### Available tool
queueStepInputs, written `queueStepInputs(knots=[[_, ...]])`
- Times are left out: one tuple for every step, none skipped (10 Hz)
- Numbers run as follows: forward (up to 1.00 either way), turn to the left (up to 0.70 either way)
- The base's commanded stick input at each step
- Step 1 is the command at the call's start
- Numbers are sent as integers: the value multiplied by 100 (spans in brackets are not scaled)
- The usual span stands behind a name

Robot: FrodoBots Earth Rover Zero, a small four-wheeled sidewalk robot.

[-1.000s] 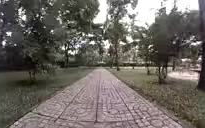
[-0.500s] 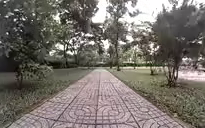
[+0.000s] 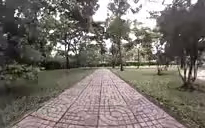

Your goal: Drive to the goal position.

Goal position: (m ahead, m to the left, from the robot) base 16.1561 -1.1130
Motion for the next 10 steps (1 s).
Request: queueStepInputs(knots=[[100, 0], [100, 0], [100, 0], [100, 0], [100, 0], [100, 0], [100, 0], [100, 0], [100, 0], [100, 0]])
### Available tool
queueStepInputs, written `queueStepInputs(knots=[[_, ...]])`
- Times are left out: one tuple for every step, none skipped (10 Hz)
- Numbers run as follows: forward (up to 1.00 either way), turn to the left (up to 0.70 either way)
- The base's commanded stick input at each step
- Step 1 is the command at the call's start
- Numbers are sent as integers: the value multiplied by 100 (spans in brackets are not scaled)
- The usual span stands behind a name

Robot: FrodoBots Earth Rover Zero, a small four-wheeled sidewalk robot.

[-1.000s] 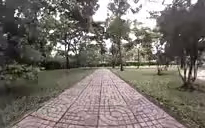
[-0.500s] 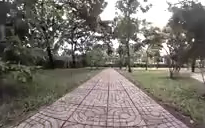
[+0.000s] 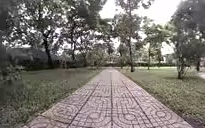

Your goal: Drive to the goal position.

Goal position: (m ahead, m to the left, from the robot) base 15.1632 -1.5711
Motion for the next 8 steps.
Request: queueStepInputs(knots=[[100, 0], [100, 0], [100, 0], [100, 0], [100, 0], [100, 0], [100, 0], [100, 0]])
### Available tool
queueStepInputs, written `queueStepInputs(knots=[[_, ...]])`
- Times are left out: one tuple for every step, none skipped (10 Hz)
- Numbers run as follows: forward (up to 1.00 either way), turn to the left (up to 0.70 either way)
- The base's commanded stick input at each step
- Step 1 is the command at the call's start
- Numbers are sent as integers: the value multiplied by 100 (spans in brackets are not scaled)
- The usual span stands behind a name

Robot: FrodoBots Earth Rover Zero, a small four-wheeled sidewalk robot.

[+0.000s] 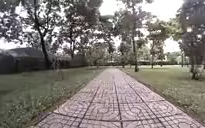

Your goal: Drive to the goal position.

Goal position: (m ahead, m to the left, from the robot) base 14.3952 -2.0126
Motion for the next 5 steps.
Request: queueStepInputs(knots=[[100, 0], [100, 0], [100, 0], [100, 0], [100, 0]])
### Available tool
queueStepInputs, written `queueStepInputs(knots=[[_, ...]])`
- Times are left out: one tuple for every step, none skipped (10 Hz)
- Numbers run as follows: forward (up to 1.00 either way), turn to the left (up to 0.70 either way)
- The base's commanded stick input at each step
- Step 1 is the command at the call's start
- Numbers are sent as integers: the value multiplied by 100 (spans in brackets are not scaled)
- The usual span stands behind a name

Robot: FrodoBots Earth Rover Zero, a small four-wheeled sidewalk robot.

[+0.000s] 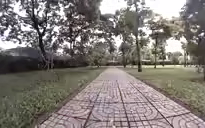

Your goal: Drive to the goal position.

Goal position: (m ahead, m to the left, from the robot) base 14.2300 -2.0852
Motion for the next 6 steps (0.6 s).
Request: queueStepInputs(knots=[[100, 0], [100, 0], [100, 0], [100, 0], [100, 0], [100, 0]])
